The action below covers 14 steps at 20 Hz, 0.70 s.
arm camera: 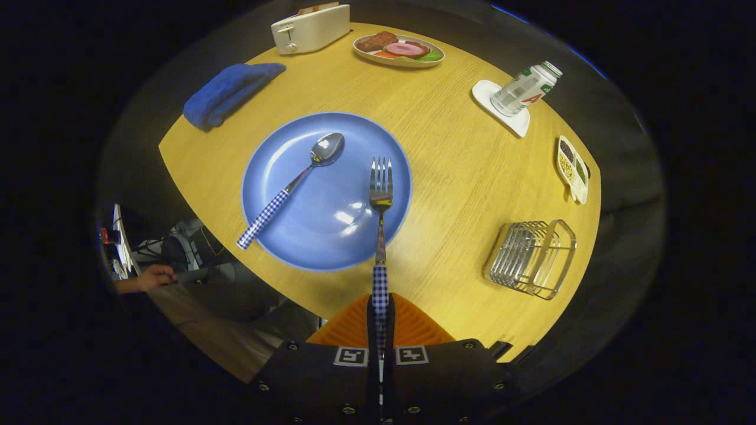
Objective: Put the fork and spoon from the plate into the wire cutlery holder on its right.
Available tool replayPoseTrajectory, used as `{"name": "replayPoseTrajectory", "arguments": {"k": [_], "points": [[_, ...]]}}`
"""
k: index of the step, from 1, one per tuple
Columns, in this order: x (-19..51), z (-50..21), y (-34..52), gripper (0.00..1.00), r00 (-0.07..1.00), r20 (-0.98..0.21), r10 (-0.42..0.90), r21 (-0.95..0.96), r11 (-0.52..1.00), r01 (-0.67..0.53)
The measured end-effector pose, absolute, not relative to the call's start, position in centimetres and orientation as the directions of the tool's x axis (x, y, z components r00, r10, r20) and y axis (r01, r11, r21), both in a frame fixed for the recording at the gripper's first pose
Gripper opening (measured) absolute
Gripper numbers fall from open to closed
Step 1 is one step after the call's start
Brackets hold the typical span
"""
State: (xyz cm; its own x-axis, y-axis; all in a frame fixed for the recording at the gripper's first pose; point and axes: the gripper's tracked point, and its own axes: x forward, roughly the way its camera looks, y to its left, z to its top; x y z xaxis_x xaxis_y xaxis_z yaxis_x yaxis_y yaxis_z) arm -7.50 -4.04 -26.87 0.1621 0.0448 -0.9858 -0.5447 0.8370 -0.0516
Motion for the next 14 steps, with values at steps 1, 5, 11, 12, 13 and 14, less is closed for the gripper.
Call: {"name": "replayPoseTrajectory", "arguments": {"k": [1, 5, 11, 12, 13, 14], "points": [[-7.8, -26.4, -5.0, 0.03, 0.149, -0.988, 0.040, -0.050, 0.833, -0.551], [-8.0, -23.6, -10.4, 0.03, 0.128, -0.992, -0.021, -0.092, 0.809, -0.581], [-6.6, -20.0, -18.8, 0.03, 0.077, -0.991, -0.111, -0.135, 0.844, -0.520], [-6.4, -19.7, -19.9, 0.03, 0.063, -0.990, -0.124, -0.139, 0.848, -0.512], [-6.1, -19.6, -20.9, 0.03, 0.051, -0.989, -0.136, -0.143, 0.855, -0.499], [-6.0, -19.5, -21.6, 0.03, 0.027, -0.990, -0.137, -0.133, 0.861, -0.492]]}}
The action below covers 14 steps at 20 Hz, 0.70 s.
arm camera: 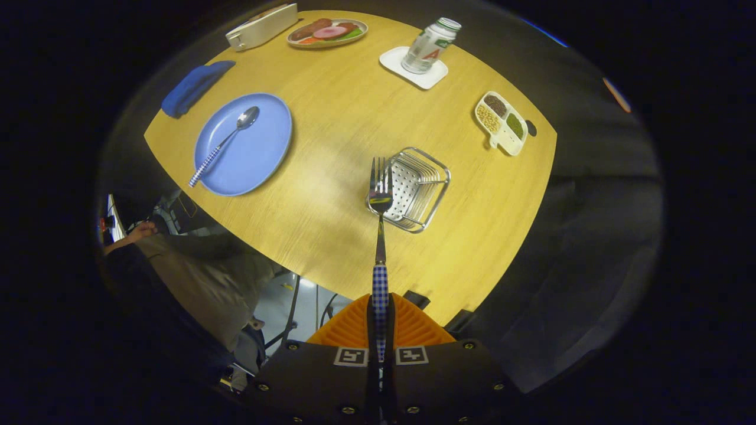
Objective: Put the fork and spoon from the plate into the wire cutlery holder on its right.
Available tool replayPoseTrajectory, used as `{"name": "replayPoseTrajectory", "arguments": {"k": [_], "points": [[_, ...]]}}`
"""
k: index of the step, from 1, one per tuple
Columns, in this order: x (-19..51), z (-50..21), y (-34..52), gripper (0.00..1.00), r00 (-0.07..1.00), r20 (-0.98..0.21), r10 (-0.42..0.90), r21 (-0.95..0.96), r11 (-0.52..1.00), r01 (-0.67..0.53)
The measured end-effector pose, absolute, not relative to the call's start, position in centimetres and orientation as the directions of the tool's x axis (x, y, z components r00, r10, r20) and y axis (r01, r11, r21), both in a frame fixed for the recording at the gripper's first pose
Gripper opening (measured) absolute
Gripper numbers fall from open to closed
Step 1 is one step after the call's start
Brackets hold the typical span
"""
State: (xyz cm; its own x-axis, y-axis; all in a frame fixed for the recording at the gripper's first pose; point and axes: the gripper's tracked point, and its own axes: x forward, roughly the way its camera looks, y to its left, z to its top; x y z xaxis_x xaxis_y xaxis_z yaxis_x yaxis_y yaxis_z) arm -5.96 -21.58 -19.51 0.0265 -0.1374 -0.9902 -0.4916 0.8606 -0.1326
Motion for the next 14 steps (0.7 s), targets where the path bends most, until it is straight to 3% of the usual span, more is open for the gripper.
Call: {"name": "replayPoseTrajectory", "arguments": {"k": [14], "points": [[-2.1, -24.3, -23.0, 0.03, -0.256, -0.952, -0.167, -0.030, 0.885, -0.465]]}}
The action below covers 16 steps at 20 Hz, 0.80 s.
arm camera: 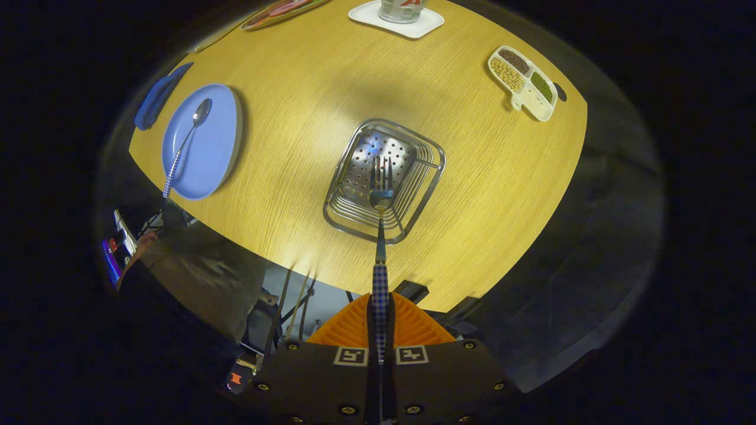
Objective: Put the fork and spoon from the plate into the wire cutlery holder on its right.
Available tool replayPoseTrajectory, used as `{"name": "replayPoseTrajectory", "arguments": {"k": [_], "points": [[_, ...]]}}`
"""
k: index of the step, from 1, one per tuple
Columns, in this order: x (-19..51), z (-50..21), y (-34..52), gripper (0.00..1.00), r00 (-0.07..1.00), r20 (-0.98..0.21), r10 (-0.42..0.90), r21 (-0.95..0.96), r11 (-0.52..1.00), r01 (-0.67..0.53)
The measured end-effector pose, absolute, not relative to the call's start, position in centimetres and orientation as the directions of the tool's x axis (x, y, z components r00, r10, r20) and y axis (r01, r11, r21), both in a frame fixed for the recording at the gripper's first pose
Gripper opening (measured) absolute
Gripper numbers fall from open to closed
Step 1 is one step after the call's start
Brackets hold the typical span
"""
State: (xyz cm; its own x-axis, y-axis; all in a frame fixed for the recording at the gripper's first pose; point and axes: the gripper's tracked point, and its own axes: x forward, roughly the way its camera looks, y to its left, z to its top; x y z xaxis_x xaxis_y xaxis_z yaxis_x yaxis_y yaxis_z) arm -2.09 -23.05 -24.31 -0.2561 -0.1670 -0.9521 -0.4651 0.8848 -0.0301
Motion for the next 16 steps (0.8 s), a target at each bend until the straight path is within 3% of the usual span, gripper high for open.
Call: {"name": "replayPoseTrajectory", "arguments": {"k": [3, 8, 16], "points": [[-1.3, -25.0, -22.5, 0.03, -0.291, -0.943, -0.164, -0.015, 0.890, -0.456], [0.0, -26.0, -23.3, 0.03, -0.299, -0.916, -0.266, -0.081, 0.855, -0.512], [0.9, -25.9, -23.0, 0.11, -0.275, -0.938, -0.213, -0.082, 0.904, -0.420]]}}
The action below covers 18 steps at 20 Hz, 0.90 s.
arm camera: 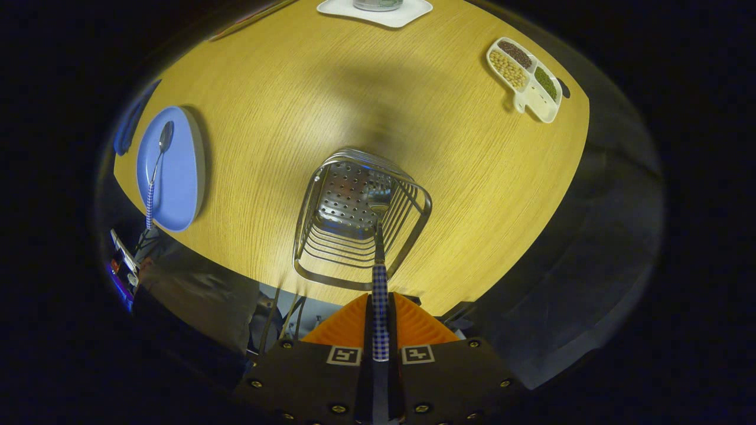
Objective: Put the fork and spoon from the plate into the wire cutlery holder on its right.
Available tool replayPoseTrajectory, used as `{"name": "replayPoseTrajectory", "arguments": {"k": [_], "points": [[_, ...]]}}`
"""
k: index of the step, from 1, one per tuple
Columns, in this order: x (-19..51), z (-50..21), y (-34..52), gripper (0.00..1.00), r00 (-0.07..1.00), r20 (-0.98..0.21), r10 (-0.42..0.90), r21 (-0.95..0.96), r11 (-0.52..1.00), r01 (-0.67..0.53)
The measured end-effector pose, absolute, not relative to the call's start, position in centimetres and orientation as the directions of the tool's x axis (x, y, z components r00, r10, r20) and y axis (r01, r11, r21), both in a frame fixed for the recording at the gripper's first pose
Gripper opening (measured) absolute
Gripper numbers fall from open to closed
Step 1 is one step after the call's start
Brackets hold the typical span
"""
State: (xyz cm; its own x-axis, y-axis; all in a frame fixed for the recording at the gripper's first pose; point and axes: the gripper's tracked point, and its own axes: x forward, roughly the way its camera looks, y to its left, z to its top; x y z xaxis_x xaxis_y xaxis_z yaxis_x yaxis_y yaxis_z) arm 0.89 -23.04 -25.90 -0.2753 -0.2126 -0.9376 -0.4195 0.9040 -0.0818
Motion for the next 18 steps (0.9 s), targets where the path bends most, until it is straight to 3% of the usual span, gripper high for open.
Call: {"name": "replayPoseTrajectory", "arguments": {"k": [1, 5, 9, 18], "points": [[0.6, -26.0, -23.0, 0.26, -0.272, -0.943, -0.192, -0.068, 0.910, -0.409], [1.2, -24.5, -23.3, 0.44, -0.175, -0.970, -0.167, -0.092, 0.923, -0.373], [0.9, -22.7, -22.6, 0.44, -0.055, -0.990, -0.128, -0.106, 0.949, -0.297], [-3.4, -20.7, -17.3, 0.44, 0.051, -0.999, -0.007, -0.020, 0.965, -0.263]]}}
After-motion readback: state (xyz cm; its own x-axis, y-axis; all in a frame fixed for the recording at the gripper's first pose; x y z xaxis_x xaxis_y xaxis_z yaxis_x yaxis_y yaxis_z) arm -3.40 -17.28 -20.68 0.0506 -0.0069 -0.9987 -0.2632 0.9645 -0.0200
